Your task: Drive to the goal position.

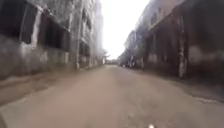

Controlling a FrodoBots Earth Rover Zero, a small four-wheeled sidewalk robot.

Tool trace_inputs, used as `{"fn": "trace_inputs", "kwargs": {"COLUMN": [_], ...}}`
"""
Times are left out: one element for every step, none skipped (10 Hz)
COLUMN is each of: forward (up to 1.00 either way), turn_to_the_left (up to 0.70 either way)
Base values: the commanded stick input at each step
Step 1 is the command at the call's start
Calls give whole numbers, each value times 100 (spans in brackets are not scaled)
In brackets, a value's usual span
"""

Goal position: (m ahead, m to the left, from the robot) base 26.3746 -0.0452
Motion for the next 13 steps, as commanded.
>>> {"fn": "trace_inputs", "kwargs": {"forward": [100, 100, 100, 100, 100, 100, 100, 100, 100, 100, 100, 100, 100], "turn_to_the_left": [0, 0, 0, 0, 0, 0, 0, 0, 0, 0, 0, 0, 0]}}
